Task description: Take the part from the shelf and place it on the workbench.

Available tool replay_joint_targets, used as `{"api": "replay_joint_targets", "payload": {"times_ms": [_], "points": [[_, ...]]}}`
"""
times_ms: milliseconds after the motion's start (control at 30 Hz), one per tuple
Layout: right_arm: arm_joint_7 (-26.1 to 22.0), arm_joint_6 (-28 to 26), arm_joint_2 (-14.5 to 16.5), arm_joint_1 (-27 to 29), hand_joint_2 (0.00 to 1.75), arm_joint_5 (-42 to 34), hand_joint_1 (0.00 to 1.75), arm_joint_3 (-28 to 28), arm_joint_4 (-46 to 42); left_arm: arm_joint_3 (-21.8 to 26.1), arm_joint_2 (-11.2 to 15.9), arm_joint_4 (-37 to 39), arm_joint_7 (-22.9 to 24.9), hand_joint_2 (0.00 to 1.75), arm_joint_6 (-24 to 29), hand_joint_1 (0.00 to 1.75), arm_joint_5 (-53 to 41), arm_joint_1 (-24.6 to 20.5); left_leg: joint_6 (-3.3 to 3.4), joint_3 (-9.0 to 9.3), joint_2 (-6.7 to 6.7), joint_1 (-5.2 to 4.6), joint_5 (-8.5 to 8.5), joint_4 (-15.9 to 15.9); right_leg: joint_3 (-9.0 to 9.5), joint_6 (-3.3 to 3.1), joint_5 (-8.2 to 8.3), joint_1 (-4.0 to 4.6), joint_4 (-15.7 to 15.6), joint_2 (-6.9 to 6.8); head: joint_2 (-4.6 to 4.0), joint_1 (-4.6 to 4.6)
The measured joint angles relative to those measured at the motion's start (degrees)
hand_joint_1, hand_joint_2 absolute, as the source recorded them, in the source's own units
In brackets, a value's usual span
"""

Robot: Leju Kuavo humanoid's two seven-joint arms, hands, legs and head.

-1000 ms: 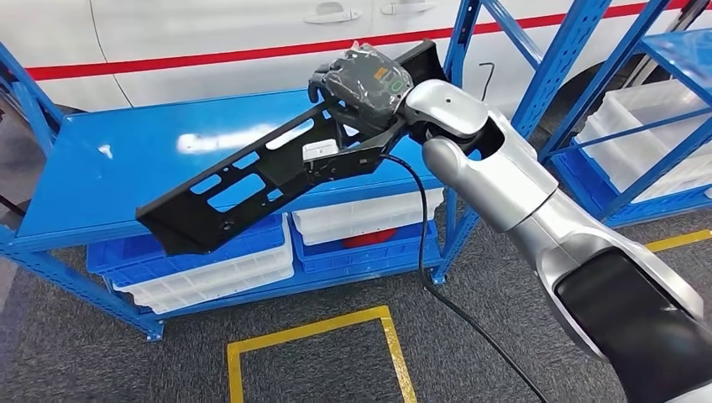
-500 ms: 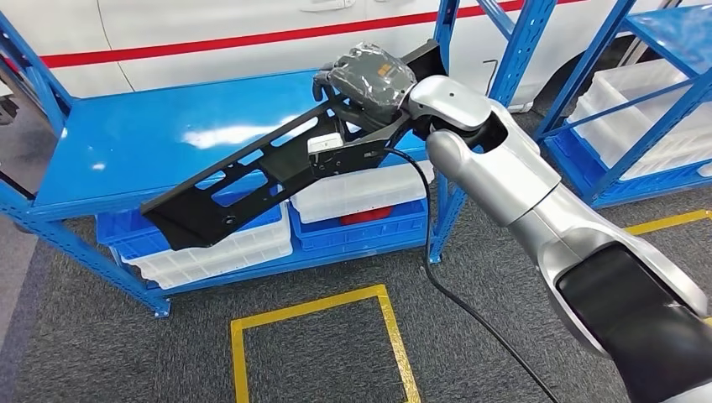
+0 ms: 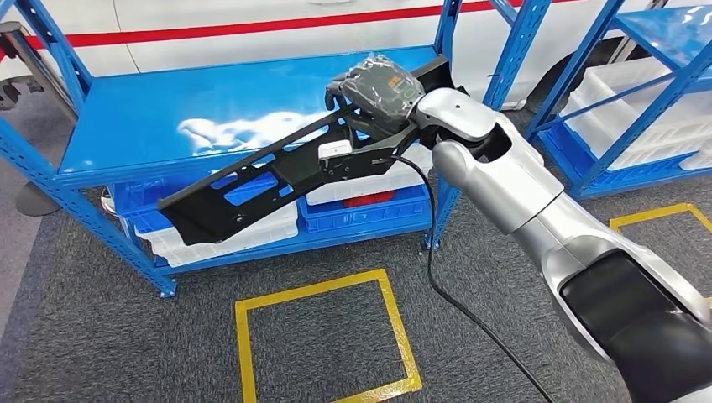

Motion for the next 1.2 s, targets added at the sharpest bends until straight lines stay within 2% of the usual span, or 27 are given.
{"api": "replay_joint_targets", "payload": {"times_ms": [33, 67, 100, 233, 300, 400, 667, 800, 867, 900, 967, 1000, 1033, 1067, 1133, 1167, 1200], "points": [[0.1, -0.3, 0.0, 0.2, 1.75, 0.0, 1.75, -0.1, -0.1, 0.0, -0.1, 0.0, -0.1, 1.75, 0.0, 0.0, 0.0, 0.0, -0.17, -0.28, 0.01, -0.06, 0.37, 0.0, 2.89, -0.58, -0.13, 0.26, -4.1, -0.06, 0.0, -0.01], [0.1, -0.7, -0.1, 0.5, 1.75, -0.1, 1.75, -0.1, -0.2, 0.0, -0.2, 0.0, -0.3, 1.75, 0.0, 0.0, -0.1, 0.0, -0.43, -0.42, 0.04, -0.05, 0.7, 0.0, 4.93, -1.05, -0.56, 0.53, -7.3, -0.12, 0.0, 0.0], [0.1, -1.0, -0.2, 0.8, 1.75, -0.1, 1.75, -0.2, -0.3, 0.0, -0.3, 0.0, -0.3, 1.75, 0.0, 0.0, -0.1, 0.0, -0.75, -0.46, 0.07, 0.04, 1.02, -0.1, 6.01, -1.38, -1.05, 0.77, -9.1, -0.18, 0.0, 0.0], [0.0, -2.3, -0.7, 3.0, 1.75, -0.1, 1.75, -0.3, -0.4, 0.0, -0.3, 0.0, -0.4, 1.75, 0.0, 0.0, -0.2, 0.0, -0.88, -0.46, 0.14, -0.02, 1.31, -0.6, 6.11, -0.98, -0.42, 0.86, -10.4, -0.12, 0.0, 0.0], [-0.2, -3.3, -1.0, 4.6, 1.75, -0.1, 1.75, -0.3, -0.4, 0.0, -0.3, 0.0, -0.4, 1.75, 0.0, 0.0, -0.3, 0.1, -1.35, -0.52, 0.12, 0.1, 2.02, -1.0, 5.85, -1.38, -0.05, 1.0, -10.4, -0.13, 0.0, 0.0], [-0.4, -4.7, -1.3, 7.0, 1.75, -0.3, 1.75, -0.5, -0.1, 0.0, -0.3, 0.0, -0.5, 1.75, 0.0, 0.0, -0.3, 0.1, -1.56, -0.78, 0.14, 0.11, 2.8, -1.3, 5.33, -1.67, 0.49, 1.01, -10.3, -0.03, 0.0, 0.0], [-0.8, -9.9, -1.6, 11.8, 1.75, -0.1, 1.75, -1.0, 2.9, 0.0, -0.2, 0.0, -0.9, 1.75, 0.2, 0.0, -0.3, 0.2, -1.79, -1.09, 0.13, 0.1, 3.31, -1.6, 4.88, -1.82, 0.75, 1.01, -10.2, -0.03, 0.0, 0.0], [-0.5, -11.1, -1.6, 13.4, 1.75, 0.5, 1.75, -1.1, 3.8, 0.0, -0.1, 0.0, -1.1, 1.75, 0.1, 0.0, -0.3, 0.3, -0.82, -0.9, 0.21, 0.11, 3.42, -2.2, 4.93, -1.3, 0.88, 0.72, -10.5, -0.04, 0.0, 0.0], [-0.2, -11.6, -1.6, 13.9, 1.75, 0.9, 1.75, -1.4, 3.9, 0.0, -0.2, 0.0, -1.3, 1.75, 0.1, 0.0, -0.3, 0.3, -0.59, -0.04, 0.56, 0.5, 4.15, -3.8, 4.36, -0.8, -0.44, 0.68, -8.9, 0.15, 0.0, 0.0], [0.0, -11.8, -1.6, 14.2, 1.75, 1.0, 1.75, -1.5, 4.0, 0.0, -0.2, 0.0, -1.4, 1.75, 0.1, 0.0, -0.3, 0.3, -0.57, 0.24, 0.81, 0.73, 4.46, -4.4, 3.3, -0.46, -2.0, 0.52, -6.6, 0.22, 0.0, 0.0], [0.4, -12.1, -1.6, 14.8, 1.75, 1.2, 1.75, -1.8, 4.0, 0.0, -0.2, 0.0, -1.5, 1.75, 0.0, 0.0, -0.2, 0.3, -0.54, 0.19, 1.19, 0.74, 4.6, -4.6, -0.09, 0.34, -5.72, -0.13, 0.4, 0.29, 0.0, 0.0], [0.6, -12.1, -1.7, 15.3, 1.75, 1.3, 1.75, -1.9, 4.1, 0.0, -0.2, 0.0, -1.5, 1.75, 0.0, 0.0, -0.1, 0.3, -0.62, 0.05, 1.37, 0.81, 4.6, -4.5, -1.48, 0.76, -6.75, -0.55, 3.2, 0.27, 0.0, 0.0], [0.7, -12.2, -1.7, 15.7, 1.75, 1.4, 1.75, -2.0, 4.1, 0.0, -0.2, 0.0, -1.5, 1.75, 0.1, 0.0, 0.0, 0.4, -0.81, -0.14, 1.57, 0.95, 4.57, -4.3, -2.01, 1.19, -6.73, -1.01, 4.3, 0.24, 0.0, 0.0], [0.8, -12.2, -1.7, 16.0, 1.75, 1.6, 1.75, -2.1, 4.1, 0.0, -0.2, 0.0, -1.5, 1.75, 0.1, 0.0, 0.1, 0.4, -1.12, -0.41, 1.8, 1.2, 4.49, -3.9, -1.5, 1.65, -5.72, -1.45, 3.2, 0.14, 0.0, 0.0], [1.0, -12.1, -1.7, 16.1, 1.75, 2.1, 1.75, -2.4, 4.1, 0.0, -0.2, 0.0, -1.6, 1.75, 0.0, 0.0, 0.3, 0.6, -2.12, -1.23, 2.4, 1.79, 4.05, -2.5, 1.91, 2.53, -2.4, -2.16, -3.3, -0.99, 0.0, 0.0], [1.1, -12.1, -1.6, 15.9, 1.75, 2.3, 1.75, -2.6, 4.1, 0.0, -0.1, -0.1, -1.6, 1.75, 0.0, 0.0, 0.3, 0.6, -2.76, -1.67, 2.71, 1.9, 3.72, -1.6, 3.17, 2.53, -1.19, -2.25, -6.1, -1.68, 0.0, 0.01], [1.2, -12.0, -1.5, 15.7, 1.75, 2.5, 1.75, -2.8, 4.1, 0.0, -0.1, -0.1, -1.6, 1.75, 0.0, 0.0, 0.3, 0.7, -3.39, -1.99, 2.96, 1.93, 3.49, -0.9, 3.78, 2.14, -0.57, -2.15, -7.6, -2.18, 0.0, -0.01]]}}
